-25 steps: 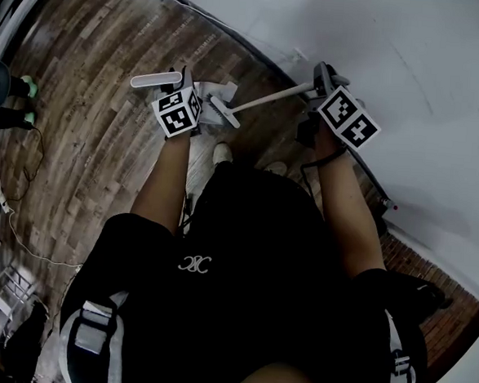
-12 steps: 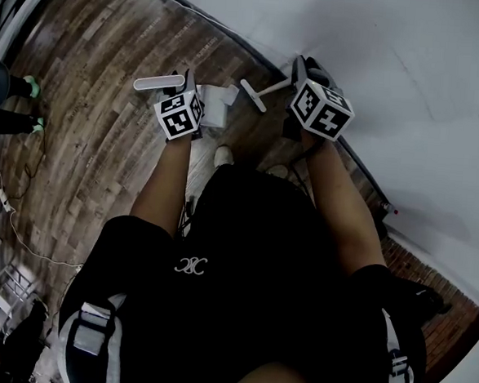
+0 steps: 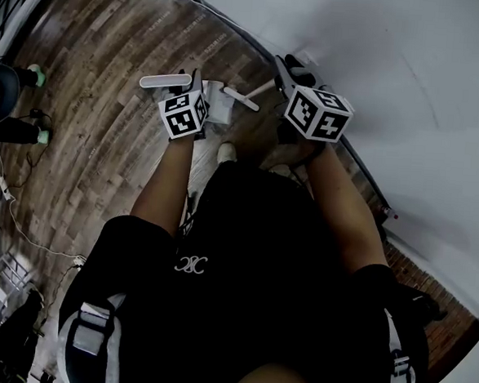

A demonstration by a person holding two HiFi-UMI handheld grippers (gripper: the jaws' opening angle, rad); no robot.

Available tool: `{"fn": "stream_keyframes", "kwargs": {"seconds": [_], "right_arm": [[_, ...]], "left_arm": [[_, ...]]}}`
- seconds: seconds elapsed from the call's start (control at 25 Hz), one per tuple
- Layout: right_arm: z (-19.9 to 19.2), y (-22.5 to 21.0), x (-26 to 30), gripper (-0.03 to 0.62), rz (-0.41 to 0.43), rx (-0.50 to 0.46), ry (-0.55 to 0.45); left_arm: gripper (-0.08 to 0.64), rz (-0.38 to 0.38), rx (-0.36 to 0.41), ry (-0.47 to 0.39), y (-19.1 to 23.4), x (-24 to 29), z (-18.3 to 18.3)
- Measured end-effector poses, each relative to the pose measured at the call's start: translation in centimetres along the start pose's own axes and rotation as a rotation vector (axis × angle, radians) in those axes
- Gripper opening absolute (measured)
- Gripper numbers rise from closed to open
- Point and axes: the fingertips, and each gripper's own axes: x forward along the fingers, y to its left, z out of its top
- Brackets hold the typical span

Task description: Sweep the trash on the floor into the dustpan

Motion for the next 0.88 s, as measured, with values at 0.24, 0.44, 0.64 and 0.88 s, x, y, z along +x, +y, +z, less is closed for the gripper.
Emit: {"fn": "stream_keyframes", "kwargs": {"seconds": [0.24,0.44,0.64,0.88], "right_arm": [[1.8,-5.6,-2.6,0.110,-0.138,0.203,-0.078],[2.3,-6.8,-6.7,0.084,-0.157,0.171,-0.129],[4.4,-6.3,-9.7,0.081,-0.107,0.084,-0.185],[6.0,-5.9,-14.0,0.069,-0.082,-0.072,-0.229]], "left_arm": [[0.129,0.012,0.016,0.012,0.0,0.3,0.3],[0.129,0.017,0.059,0.062,-0.7,0.3,-0.3],[0.129,0.006,0.099,0.051,-2.6,-1.4,0.7],[0.129,-0.003,0.140,0.060,-6.7,-4.3,3.2]]}}
